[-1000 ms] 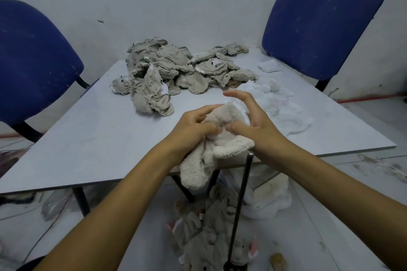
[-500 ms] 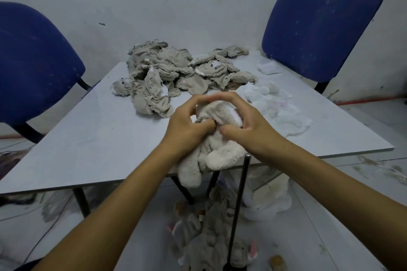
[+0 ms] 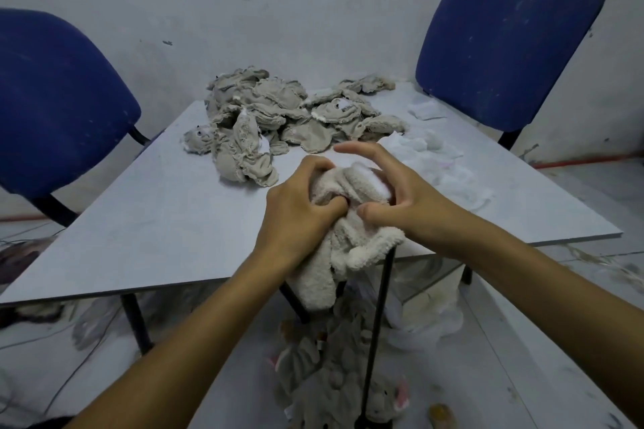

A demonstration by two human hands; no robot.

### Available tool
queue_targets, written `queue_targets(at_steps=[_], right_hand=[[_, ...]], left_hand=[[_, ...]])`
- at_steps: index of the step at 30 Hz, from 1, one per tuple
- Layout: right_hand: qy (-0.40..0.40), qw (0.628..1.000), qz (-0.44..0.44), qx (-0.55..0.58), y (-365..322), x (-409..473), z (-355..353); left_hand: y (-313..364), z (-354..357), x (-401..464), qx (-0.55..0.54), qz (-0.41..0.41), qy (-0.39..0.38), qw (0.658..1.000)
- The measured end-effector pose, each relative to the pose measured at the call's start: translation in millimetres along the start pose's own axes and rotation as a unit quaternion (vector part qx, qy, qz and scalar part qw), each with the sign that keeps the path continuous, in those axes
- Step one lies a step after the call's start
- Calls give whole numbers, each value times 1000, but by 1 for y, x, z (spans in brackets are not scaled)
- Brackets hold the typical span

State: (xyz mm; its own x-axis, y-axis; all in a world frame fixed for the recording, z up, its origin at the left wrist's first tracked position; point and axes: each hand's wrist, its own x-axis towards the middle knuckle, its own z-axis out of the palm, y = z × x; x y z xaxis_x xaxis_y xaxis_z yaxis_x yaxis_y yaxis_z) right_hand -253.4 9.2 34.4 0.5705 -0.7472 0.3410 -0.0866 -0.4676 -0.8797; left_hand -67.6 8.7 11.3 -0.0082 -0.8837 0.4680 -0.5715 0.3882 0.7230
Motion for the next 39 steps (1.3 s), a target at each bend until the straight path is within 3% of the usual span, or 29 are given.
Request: queue_targets(at_steps=[4,6,9,13,16,18,21,23,28,31,34,39], right_hand=[[-27,999,11,-41,3,-4,0],[2,998,2,-63,3,-3,2],[38,995,-34,-90,-1,2,3],[25,996,-41,-71,-2,4,8],[34,997,-23,-58,0,6,11],[35,998,-12,-53,0,6,7],[16,995,4,-97,4,4,-2],[20,992,3,-128,6,1,-7],[57,985,-16,-161,1,0,-15],[57,964,-69,-249,-3,-4,-19],[11,949,-69,-307,-2,-11,-20],[-2,955,-53,-292,2,-12,-24]], left_hand=[[-5,-13,4,-200,-92,-173,960],[-2,-14,-1,-186,-73,-125,972],[3,-6,-8,-40,4,-15,999],[0,-8,-8,-10,28,-35,999],[-4,-7,-10,57,30,30,998],[-7,-7,-8,43,2,-7,999],[-9,-12,-5,-88,-28,-160,983],[-9,-14,-3,-92,-17,-206,974],[-1,-26,3,-185,-57,-213,958],[4,-35,7,-204,-61,-202,956],[4,-36,5,-189,-32,-201,961],[0,-38,3,-149,-21,-243,958]])
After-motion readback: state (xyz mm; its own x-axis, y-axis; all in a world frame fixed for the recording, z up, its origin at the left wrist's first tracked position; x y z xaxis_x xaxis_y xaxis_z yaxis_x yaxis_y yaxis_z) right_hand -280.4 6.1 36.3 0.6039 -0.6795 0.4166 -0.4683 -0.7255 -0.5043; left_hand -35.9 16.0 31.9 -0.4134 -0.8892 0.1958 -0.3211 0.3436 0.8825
